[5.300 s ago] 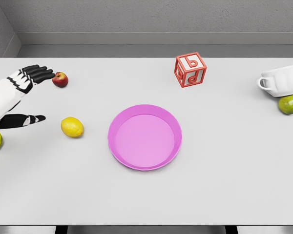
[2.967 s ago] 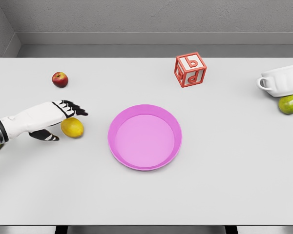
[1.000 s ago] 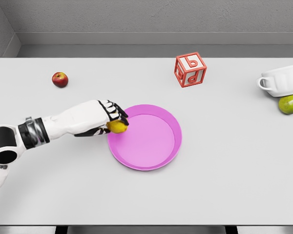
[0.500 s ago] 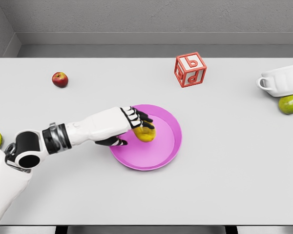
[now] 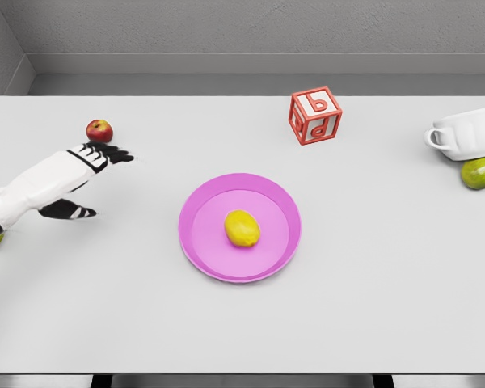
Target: Put the lemon on the plate with left arm
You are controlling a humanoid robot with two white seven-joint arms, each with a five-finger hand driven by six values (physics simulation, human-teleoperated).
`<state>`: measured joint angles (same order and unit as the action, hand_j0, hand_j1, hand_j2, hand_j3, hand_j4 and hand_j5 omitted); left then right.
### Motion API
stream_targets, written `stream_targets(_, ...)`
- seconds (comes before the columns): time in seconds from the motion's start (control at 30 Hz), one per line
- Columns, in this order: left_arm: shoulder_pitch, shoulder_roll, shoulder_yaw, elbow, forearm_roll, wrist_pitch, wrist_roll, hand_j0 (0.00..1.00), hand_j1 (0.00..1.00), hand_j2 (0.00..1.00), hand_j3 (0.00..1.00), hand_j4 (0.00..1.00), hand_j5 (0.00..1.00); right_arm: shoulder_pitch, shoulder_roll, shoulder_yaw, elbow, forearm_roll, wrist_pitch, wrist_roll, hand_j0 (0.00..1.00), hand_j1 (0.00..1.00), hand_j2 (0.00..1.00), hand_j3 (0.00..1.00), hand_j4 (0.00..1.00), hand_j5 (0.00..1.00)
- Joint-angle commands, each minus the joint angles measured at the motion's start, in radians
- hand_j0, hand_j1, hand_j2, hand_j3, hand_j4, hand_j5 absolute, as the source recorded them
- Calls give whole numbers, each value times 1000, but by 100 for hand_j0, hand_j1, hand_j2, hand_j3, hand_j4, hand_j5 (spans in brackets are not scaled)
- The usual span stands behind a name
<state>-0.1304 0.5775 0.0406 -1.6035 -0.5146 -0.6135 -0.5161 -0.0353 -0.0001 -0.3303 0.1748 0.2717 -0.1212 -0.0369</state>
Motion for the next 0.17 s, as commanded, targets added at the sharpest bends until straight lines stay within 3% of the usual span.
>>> stream_targets(0.0,0,7,73,19,8,3,1,100,100,100,100,100,100,0,0,-1,-1,0,0,0,100,100,100,100,100,100)
stream_targets(0.13,26,-5,71,19,8,3,-1,100,100,100,100,100,100,0,0,0,0,0,0,0,100,100,100,100,100,100)
